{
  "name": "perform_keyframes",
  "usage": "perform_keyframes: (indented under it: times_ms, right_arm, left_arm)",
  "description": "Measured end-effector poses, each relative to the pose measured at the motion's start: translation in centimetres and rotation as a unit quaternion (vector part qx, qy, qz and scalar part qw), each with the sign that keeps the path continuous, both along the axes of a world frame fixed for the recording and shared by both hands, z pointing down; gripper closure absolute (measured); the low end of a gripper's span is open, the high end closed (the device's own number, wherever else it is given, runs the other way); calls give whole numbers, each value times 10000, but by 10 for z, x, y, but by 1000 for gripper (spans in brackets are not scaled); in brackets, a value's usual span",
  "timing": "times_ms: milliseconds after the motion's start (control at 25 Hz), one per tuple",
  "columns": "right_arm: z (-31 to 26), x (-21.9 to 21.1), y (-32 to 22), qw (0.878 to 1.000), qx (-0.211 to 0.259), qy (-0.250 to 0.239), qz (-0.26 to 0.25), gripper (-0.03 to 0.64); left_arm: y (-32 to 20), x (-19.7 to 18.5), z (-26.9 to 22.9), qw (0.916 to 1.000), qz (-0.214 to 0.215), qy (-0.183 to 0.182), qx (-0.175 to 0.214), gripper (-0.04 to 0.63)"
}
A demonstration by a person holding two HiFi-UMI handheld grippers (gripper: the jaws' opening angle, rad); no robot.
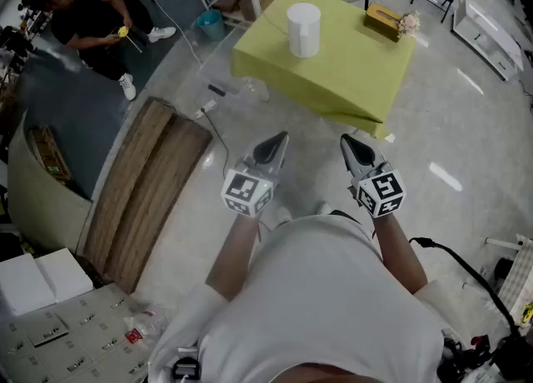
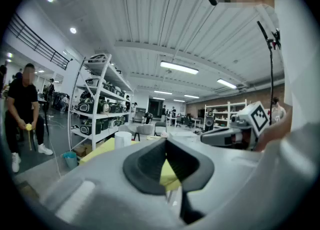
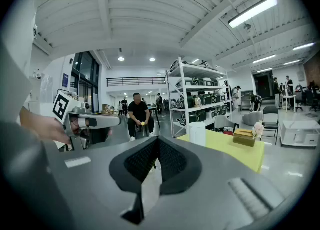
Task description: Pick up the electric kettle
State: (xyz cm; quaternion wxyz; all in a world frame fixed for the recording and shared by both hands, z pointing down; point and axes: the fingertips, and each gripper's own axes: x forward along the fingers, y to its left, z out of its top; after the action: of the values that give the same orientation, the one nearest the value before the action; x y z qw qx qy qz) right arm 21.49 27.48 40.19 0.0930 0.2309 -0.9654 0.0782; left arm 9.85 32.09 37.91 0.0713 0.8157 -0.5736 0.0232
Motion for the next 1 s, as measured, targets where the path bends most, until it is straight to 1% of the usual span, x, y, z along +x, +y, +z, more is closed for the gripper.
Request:
perform_keyframes:
  times_ms: [520, 720, 1000]
  right_arm:
    - [-2, -3, 2, 10000, 14, 2, 6, 614]
    - [-3, -7, 8, 10000, -58, -44, -21, 614]
    - [-2, -15, 24, 9999, -57, -50, 117, 614]
  left_arm:
    - [2, -1, 1, 10000, 35, 18, -11, 595]
    - [8, -4, 2, 10000, 58, 48, -34, 595]
    - [24, -15, 1, 9999, 104, 63, -20, 595]
